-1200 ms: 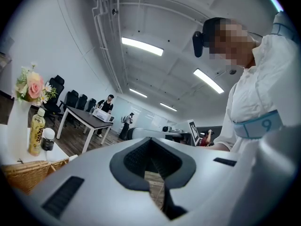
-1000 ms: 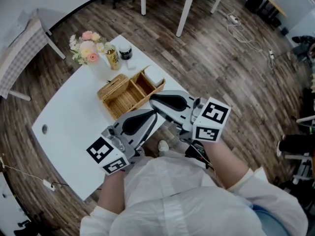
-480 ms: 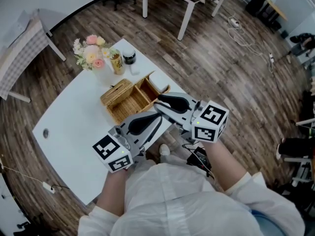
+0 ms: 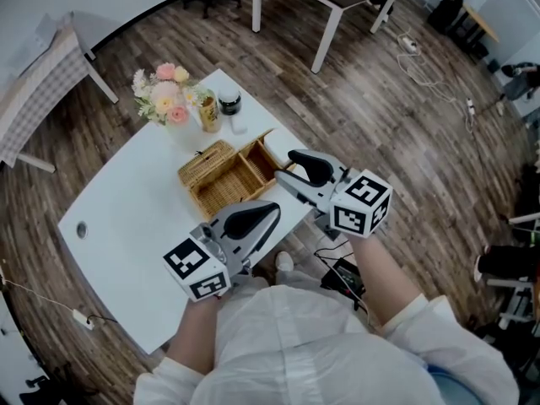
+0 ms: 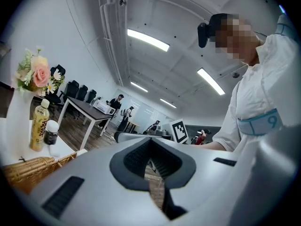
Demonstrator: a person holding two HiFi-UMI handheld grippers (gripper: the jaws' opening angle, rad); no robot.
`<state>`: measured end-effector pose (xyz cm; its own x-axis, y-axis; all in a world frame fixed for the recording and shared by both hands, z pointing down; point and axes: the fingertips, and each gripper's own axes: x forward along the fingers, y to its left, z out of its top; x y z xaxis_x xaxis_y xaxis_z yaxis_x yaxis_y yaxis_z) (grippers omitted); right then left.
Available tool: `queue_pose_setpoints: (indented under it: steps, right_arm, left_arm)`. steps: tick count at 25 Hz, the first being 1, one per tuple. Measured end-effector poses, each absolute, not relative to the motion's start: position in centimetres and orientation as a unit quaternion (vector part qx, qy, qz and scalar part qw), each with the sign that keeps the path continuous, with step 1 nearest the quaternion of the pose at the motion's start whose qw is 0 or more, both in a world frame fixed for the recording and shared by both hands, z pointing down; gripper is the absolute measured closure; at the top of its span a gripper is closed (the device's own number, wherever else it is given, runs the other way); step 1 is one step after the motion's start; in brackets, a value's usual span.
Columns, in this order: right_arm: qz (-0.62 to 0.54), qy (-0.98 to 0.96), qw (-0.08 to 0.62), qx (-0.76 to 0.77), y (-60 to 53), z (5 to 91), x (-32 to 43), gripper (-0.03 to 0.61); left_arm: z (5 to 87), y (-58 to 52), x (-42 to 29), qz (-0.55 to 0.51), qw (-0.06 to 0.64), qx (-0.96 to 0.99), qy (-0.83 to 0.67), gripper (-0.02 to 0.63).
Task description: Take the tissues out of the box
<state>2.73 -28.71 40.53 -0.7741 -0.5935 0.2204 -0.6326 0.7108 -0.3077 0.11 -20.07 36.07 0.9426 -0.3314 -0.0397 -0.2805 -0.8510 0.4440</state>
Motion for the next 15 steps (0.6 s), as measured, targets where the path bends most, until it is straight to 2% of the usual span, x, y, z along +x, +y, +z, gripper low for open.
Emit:
queue_pose_setpoints:
  steps: [7,15]
  right_arm:
    - [0.180,-0.906,0.101,0.368,-31.7,44.3,3.5,0.300]
    - [0.186,-0.887,0.149,0.395,-34.5,48.3,4.5,0.281]
  left_arm:
    - [36.9,-20.7,-0.3,-0.053,0.234,0.956,-0.166,0.612]
    - [37.7,-21.7,-0.5,-0.046,0.247,0.953,-0.168,0.612]
